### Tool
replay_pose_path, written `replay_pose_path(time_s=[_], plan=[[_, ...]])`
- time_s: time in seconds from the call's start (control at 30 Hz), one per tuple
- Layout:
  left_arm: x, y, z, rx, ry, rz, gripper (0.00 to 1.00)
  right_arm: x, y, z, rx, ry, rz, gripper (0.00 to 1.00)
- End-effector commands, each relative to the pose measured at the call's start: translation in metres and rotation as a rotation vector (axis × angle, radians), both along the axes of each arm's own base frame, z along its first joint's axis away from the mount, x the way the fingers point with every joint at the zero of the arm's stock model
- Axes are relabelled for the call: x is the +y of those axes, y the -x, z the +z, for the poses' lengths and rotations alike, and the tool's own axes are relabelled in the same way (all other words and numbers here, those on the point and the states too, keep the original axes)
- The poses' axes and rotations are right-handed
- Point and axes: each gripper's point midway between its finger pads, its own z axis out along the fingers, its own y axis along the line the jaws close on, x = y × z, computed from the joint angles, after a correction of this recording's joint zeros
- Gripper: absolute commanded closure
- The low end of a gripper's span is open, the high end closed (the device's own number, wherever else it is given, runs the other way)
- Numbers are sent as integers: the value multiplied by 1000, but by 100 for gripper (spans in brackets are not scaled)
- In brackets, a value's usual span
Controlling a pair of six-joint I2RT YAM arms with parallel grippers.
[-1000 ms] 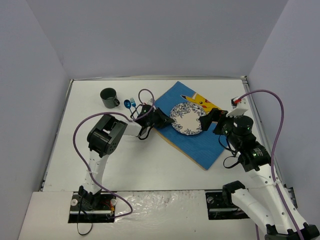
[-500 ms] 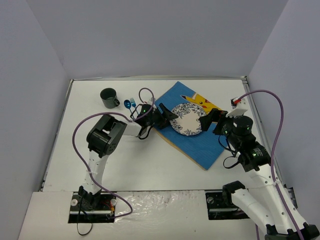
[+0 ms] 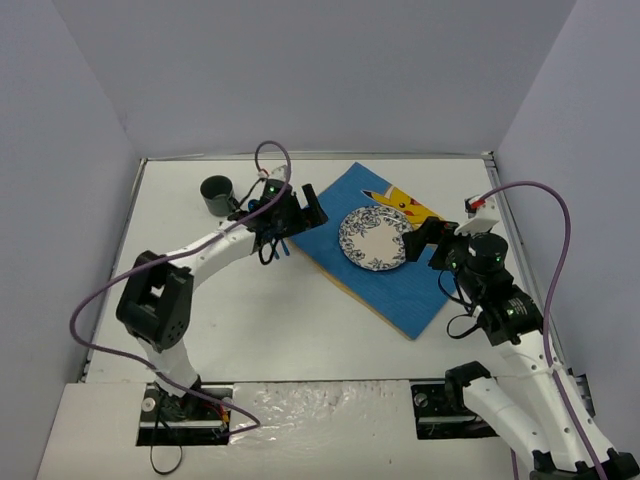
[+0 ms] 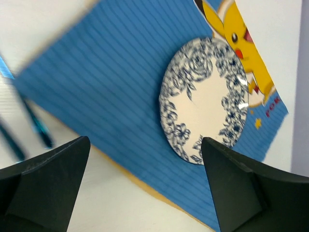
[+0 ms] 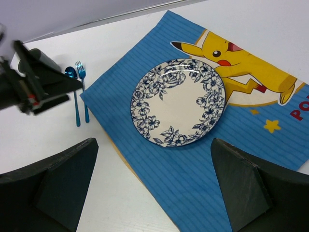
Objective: Set the dinner table for one person
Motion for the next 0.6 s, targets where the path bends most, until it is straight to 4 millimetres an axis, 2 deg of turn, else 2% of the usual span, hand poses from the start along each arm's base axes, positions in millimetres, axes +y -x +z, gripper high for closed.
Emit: replay_pose_path(time_s=[0.0,0.03,0.13,0.2,0.27,0.33,0.37,0.47,0.57], plan=[[100,-6,80,-145,-299,141,3,-10,-9,23,-95,-4,-60,0],[118,-7,91,-152,-325,164,3,-10,-9,26,-110,-7,-60,0],[179,-15,106,-126,-392,251,3,-6,-8,28,-139,-18,-36,0],[204,-23,117,-124,-415,292,3,3,-7,23,-127,-27,15,0],[239,-31,111,-73,-433,352,3,7,-8,19,-114,-26,29,0],[257,-42,115,-68,-437,388,4,11,-9,14,-98,-20,55,0],[270,-47,104,-31,-444,406,5,13,-10,13,-93,-14,66,0],[286,-68,91,8,-454,411,11,15,-11,11,-85,-11,79,0],[291,-86,73,51,-469,399,17,16,-11,11,-86,-6,84,0]])
